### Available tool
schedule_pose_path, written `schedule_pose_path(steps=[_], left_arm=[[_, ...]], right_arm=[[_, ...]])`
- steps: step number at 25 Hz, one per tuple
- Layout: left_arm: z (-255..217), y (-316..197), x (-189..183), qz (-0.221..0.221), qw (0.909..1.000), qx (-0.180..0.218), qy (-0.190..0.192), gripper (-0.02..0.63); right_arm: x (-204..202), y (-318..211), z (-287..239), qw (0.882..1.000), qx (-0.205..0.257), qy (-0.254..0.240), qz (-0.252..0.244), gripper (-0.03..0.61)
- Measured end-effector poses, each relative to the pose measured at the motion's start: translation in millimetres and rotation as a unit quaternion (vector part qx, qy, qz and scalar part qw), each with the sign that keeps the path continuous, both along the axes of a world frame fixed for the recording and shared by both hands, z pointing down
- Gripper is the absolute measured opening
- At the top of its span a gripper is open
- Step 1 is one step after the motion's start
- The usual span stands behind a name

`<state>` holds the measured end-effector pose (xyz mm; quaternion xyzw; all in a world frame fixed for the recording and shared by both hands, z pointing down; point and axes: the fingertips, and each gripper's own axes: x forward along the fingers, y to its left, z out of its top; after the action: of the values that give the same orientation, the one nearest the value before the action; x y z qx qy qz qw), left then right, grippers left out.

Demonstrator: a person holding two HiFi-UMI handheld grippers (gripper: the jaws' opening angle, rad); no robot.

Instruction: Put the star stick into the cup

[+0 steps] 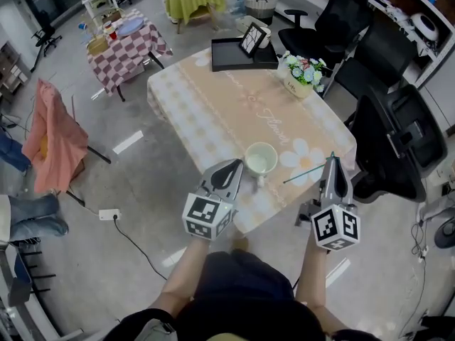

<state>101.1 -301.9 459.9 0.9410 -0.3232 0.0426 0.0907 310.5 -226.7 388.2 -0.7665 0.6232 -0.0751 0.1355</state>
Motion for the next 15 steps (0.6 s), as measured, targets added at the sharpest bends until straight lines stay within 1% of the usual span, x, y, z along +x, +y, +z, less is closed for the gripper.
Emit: schedule_pose_path(steps=[9, 15], left_arm=[[1, -13, 10, 0.02, 0.9998, -0.007, -0.004, 0.012], [-9, -27, 15, 0.036, 0.9993, -0.005, -0.008, 0.012]], right_arm=[[0, -15, -3, 1.0, -0.005, 0.003, 0.007, 0.017], [5, -23, -10, 1.0, -0.008, -0.005, 0.023, 0.017]])
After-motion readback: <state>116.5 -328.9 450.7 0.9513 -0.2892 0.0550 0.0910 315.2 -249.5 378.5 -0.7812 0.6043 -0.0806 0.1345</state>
